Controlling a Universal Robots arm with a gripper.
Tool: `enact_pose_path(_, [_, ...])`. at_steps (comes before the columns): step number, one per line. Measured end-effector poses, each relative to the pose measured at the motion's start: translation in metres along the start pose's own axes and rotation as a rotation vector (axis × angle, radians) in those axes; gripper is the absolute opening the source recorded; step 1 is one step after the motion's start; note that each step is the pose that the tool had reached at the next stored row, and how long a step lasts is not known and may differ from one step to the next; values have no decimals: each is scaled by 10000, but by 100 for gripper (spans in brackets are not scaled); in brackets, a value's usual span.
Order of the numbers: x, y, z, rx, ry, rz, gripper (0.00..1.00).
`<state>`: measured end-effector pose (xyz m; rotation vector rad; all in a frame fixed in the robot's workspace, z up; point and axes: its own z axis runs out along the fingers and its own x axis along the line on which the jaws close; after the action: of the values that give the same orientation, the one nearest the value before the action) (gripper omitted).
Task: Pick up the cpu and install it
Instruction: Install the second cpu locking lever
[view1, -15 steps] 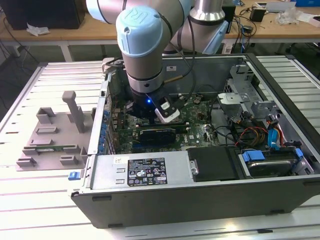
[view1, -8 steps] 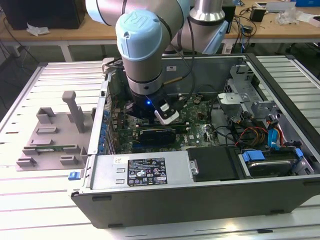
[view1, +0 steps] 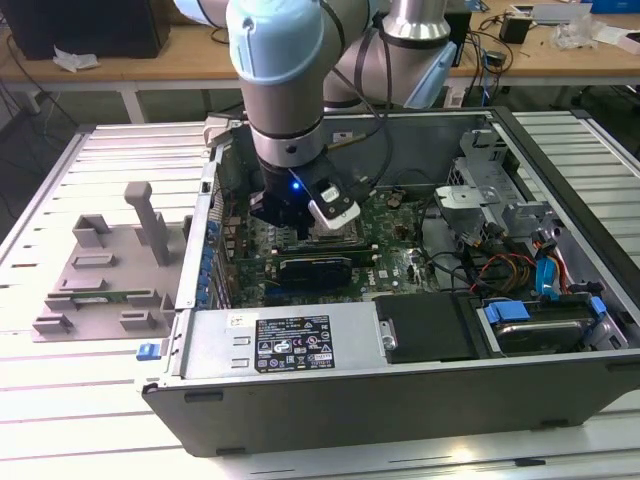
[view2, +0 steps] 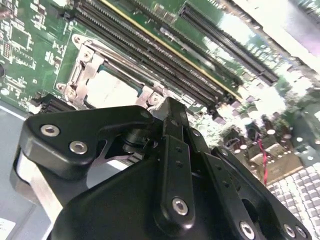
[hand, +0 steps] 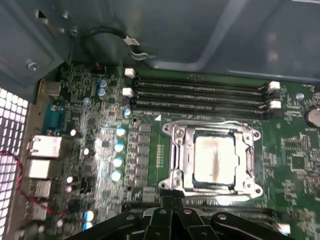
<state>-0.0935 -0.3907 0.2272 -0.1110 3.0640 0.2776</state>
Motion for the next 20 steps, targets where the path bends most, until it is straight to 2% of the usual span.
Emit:
enact_pose_path(2, [-1, 7, -10, 202, 14, 4, 11])
enact_pose_path(5, [-36, 5, -7, 271, 13, 33, 11])
enact_pose_path(9, [-179, 9, 5, 360, 7, 107, 11])
enact_pose_path(11, [-268, 90, 31, 369, 6, 125, 11])
enact_pose_path(20, [-431, 315, 96, 368, 4, 130, 11])
